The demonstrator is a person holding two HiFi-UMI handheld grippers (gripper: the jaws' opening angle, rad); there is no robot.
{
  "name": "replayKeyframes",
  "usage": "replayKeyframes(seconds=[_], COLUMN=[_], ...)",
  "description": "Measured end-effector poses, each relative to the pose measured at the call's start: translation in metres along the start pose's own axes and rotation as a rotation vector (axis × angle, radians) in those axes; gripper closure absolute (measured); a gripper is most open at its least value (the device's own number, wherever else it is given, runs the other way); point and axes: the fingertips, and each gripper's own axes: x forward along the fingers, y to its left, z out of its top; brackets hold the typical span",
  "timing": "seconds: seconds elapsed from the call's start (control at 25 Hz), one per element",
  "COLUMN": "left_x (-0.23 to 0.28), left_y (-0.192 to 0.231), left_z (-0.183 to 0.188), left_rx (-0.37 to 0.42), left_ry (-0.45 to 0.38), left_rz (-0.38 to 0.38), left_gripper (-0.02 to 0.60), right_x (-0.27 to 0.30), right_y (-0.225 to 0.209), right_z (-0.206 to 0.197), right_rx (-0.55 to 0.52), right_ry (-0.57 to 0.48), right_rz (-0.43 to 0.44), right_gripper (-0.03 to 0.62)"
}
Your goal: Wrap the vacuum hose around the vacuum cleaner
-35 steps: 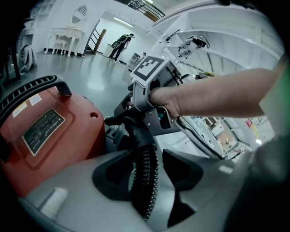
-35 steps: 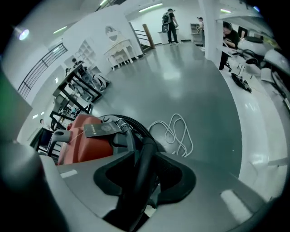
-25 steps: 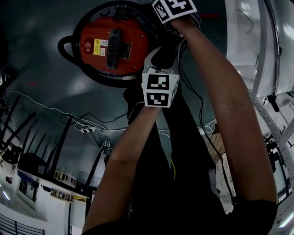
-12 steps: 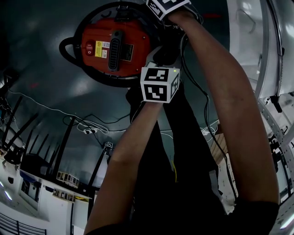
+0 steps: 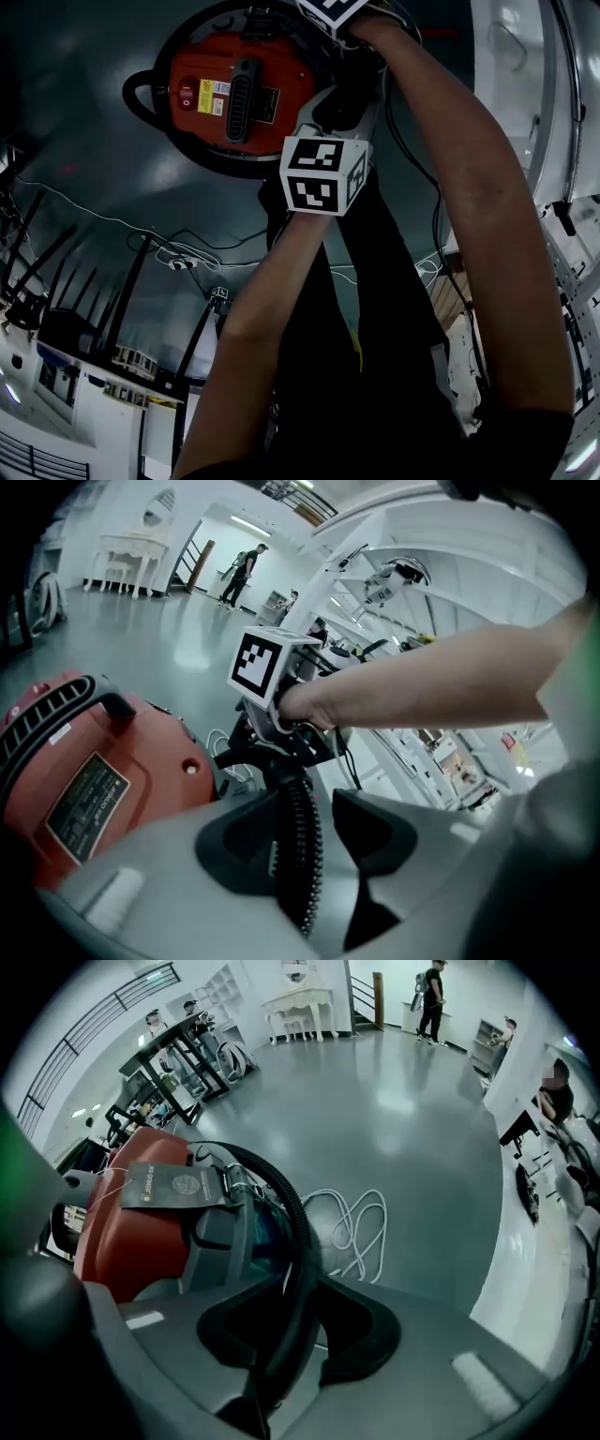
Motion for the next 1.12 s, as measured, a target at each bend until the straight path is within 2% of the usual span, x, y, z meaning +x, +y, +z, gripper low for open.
replayKeyframes(seconds=[0.2, 0.48, 0.8, 1.0, 1.12], left_x=[0.0, 0.002, 0.002, 0.001, -0.002], left_y=[0.002, 0.006, 0.01, 0.01, 0.007], left_z=[-0.007, -0.013, -0.016, -0.02, -0.022], left_rx=[-0.008, -0.027, -0.037, -0.079, -0.066], left_ry=[0.019, 0.057, 0.074, 0.077, 0.076], left_rz=[-0.006, 0.007, 0.039, 0.057, 0.069], left_gripper=[0.405, 0.417, 0.43, 0.426, 0.426], right_x=[-0.008, -0.019, -0.029, -0.034, -0.033], right_y=[-0.002, -0.004, -0.006, -0.009, -0.01], right_z=[0.007, 0.006, 0.003, 0.001, 0.0], right_rx=[0.014, 0.038, 0.014, 0.0, 0.013], right_ry=[-0.089, -0.156, -0.212, -0.249, -0.288], right_rz=[-0.006, -0.031, -0.005, 0.017, 0.039], right_gripper=[0.48, 0.48, 0.477, 0.47, 0.467])
